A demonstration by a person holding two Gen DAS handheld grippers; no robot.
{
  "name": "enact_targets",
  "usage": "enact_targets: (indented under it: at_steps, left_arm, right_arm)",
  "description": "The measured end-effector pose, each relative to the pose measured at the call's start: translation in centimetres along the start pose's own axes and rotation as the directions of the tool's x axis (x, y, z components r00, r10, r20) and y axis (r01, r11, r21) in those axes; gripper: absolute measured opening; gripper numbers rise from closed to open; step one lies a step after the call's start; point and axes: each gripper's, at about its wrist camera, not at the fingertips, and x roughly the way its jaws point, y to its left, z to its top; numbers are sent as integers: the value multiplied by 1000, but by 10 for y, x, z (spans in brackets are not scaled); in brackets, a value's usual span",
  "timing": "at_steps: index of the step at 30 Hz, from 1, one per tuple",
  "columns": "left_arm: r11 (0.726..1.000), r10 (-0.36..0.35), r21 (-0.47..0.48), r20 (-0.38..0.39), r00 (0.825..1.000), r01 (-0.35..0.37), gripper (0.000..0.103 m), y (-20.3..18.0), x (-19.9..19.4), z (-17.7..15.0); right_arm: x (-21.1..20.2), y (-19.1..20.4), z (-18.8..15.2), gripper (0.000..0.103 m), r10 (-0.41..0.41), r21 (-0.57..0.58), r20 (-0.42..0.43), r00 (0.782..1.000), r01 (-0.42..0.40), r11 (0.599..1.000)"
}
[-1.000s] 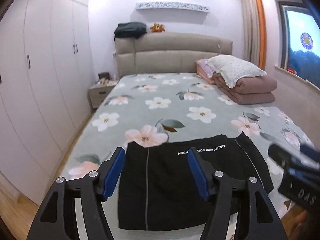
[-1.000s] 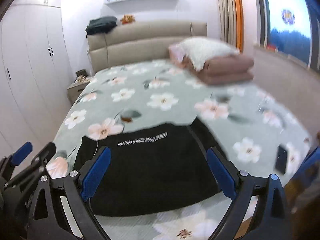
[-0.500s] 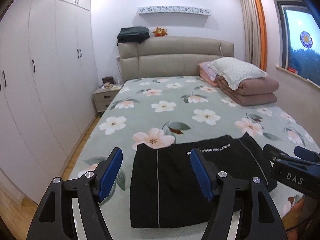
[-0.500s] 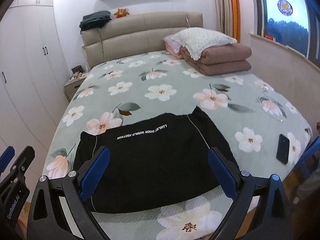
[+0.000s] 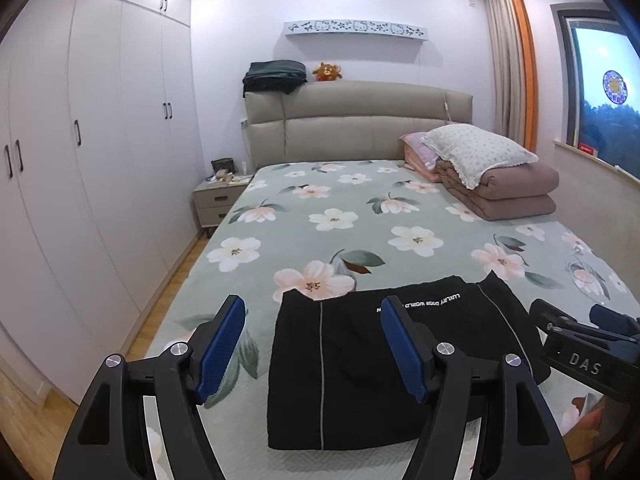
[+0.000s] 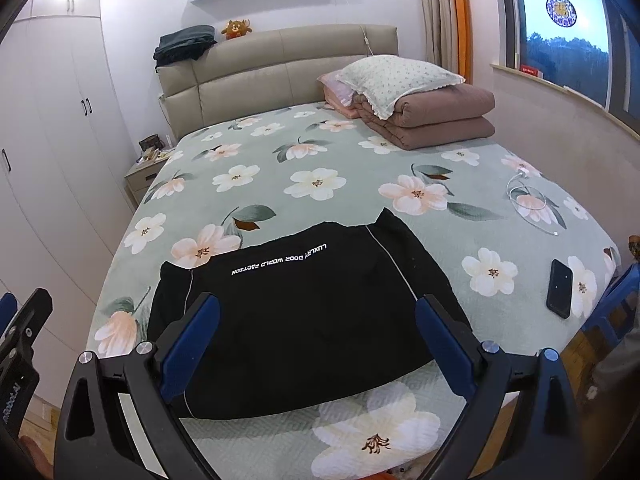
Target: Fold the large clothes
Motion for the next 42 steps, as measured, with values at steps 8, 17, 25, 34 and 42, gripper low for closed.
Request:
enact_targets:
  at_steps: [8,17,25,34,42]
  left_arm:
    - [999,21,35,46,999,-22,72,-5,-26,2]
    - [990,117,71,51,992,-120,74,-10,-32,2]
    - [972,210,99,36,977,-213,74,-12,-25,2]
    - [984,159,89,-27,987,-156,74,-13,-16,-2]
    - [985,158,82,-37,987,-155,74,-7,-10,-5]
  right_arm:
    - [-23,8,1,99,3,-29,34,999,-2,1000]
    - [-30,20,-2,99,-3,-79,42,999,6,997]
    - [-27,17,0,99,15,-62,30,999,-14,998]
    - [-20,15,-2,99,18,-56,12,1000,-18,998]
    - [-15,17,-6,99,27,-56,-9,1000,-28,998]
